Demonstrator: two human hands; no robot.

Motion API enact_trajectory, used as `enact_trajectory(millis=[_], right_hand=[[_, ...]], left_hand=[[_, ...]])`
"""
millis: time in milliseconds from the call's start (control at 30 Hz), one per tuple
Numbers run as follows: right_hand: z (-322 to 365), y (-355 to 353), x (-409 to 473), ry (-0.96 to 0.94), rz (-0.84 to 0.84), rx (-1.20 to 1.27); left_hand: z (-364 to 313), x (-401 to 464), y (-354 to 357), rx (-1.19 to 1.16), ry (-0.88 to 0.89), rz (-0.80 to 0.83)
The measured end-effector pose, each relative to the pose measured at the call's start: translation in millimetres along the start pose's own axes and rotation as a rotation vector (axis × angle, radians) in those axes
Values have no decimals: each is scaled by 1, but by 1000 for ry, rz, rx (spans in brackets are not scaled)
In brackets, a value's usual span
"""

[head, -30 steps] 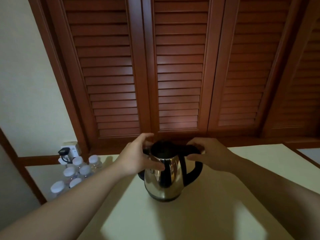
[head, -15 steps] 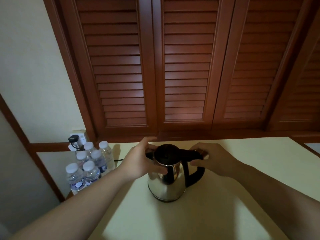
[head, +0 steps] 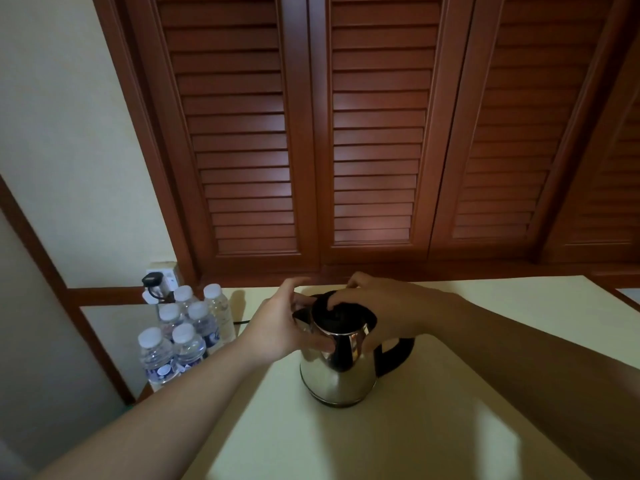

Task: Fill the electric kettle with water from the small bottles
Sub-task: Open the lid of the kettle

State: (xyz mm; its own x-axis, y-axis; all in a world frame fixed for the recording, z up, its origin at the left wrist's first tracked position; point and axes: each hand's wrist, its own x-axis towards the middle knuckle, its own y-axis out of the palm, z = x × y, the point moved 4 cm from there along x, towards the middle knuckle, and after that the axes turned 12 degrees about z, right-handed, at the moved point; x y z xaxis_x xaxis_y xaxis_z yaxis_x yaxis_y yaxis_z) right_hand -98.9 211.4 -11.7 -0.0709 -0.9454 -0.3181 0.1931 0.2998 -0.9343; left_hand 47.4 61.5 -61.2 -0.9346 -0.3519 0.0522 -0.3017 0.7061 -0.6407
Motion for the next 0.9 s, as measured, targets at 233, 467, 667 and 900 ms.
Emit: enact_trajectory(millis=[233, 467, 667, 900], right_hand=[[-21, 14, -27, -31, -272, 323], [-44, 58, -75, 70, -449, 456], [-41, 81, -88, 144, -501, 516], [-23, 108, -99, 354, -536, 490]], left_hand=[[9, -1, 2, -16, 15, -17], [14, -4, 4, 17, 31, -32], [20, -6, 8, -43, 21, -49], [31, -25, 22, -140, 5, -46]])
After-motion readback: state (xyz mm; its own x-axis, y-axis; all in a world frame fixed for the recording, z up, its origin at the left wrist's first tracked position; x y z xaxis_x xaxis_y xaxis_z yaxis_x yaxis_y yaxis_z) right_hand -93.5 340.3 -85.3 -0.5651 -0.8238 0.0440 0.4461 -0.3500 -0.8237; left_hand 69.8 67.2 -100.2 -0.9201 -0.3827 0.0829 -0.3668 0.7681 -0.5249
